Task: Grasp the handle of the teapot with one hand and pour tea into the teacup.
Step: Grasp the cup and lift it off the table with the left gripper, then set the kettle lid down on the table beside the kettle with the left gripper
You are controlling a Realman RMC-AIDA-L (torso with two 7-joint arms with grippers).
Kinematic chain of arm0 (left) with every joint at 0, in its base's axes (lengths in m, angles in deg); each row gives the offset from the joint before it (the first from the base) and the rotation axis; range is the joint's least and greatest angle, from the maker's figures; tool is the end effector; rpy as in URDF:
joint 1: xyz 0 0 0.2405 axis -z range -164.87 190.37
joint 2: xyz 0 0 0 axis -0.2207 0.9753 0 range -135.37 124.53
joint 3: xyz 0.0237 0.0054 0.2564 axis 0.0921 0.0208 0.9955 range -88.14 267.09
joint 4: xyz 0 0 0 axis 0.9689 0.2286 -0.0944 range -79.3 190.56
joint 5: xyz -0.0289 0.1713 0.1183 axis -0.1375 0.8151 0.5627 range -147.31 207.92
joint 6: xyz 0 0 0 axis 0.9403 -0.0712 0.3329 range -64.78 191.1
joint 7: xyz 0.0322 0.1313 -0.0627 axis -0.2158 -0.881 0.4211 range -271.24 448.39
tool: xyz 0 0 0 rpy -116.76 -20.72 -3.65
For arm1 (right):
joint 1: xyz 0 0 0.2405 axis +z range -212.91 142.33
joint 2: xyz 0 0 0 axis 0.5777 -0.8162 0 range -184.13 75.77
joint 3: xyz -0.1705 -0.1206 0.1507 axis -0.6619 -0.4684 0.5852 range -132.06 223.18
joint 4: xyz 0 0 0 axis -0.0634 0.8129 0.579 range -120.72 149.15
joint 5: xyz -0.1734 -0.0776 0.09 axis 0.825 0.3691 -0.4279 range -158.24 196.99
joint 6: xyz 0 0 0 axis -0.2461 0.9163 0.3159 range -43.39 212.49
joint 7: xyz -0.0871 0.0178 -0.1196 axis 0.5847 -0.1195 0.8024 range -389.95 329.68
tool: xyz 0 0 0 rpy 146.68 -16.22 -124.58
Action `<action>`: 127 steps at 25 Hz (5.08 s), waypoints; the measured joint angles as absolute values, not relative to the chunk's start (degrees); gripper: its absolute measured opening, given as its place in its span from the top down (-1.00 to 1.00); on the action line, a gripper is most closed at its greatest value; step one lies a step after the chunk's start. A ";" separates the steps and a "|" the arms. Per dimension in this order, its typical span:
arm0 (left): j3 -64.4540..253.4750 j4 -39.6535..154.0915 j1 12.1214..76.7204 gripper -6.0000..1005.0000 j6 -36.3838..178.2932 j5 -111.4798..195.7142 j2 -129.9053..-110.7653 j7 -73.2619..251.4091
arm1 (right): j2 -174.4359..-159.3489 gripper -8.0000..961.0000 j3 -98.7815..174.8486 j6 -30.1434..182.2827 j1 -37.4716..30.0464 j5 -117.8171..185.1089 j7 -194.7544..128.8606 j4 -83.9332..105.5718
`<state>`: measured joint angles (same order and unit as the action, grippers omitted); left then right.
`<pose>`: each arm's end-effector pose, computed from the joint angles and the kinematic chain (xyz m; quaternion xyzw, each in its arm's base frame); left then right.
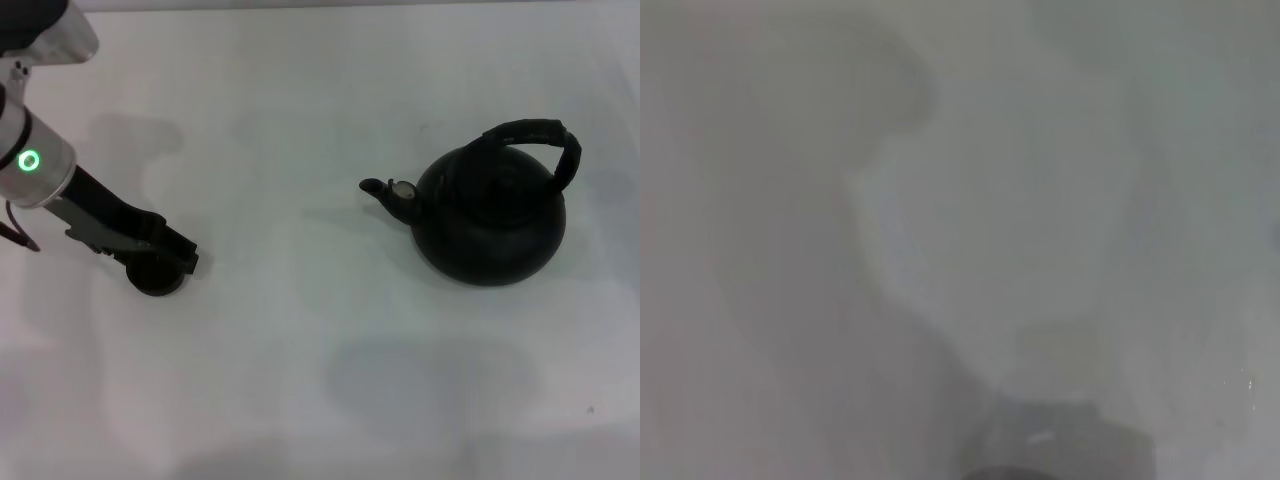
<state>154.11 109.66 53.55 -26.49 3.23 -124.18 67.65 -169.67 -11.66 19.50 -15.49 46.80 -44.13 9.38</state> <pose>-0.2427 0.3589 -0.0136 -0.7919 -0.5698 0.1755 0.1319 0.3992 0.3070 0.0394 -0.6859 0.2434 0.2127 0.6520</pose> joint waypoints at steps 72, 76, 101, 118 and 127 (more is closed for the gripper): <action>182.22 83.91 78.99 -0.41 -6.71 -15.95 -125.04 65.58 | -169.95 -0.78 -13.43 10.11 -15.69 47.50 -46.01 11.33; 182.78 84.04 78.47 -0.41 -6.07 -15.96 -125.04 65.57 | -170.00 -0.78 -13.75 10.02 -15.56 47.51 -45.98 11.61; 184.40 83.84 78.80 -0.41 -5.03 -16.22 -125.13 65.45 | -170.02 -0.78 -13.76 10.25 -15.25 47.50 -45.73 11.40; 187.35 84.06 77.57 -0.43 -4.24 -18.66 -125.19 65.09 | -170.02 -0.78 -13.76 10.12 -15.42 47.51 -45.70 11.80; 187.48 86.74 76.51 -0.52 -5.12 -18.38 -124.95 65.11 | -170.02 -0.78 -13.77 10.31 -15.54 47.50 -45.72 11.93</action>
<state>187.48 86.74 76.51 -5.12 -18.38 -124.95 65.11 -170.02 -13.77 10.31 -15.54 47.50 -45.72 11.93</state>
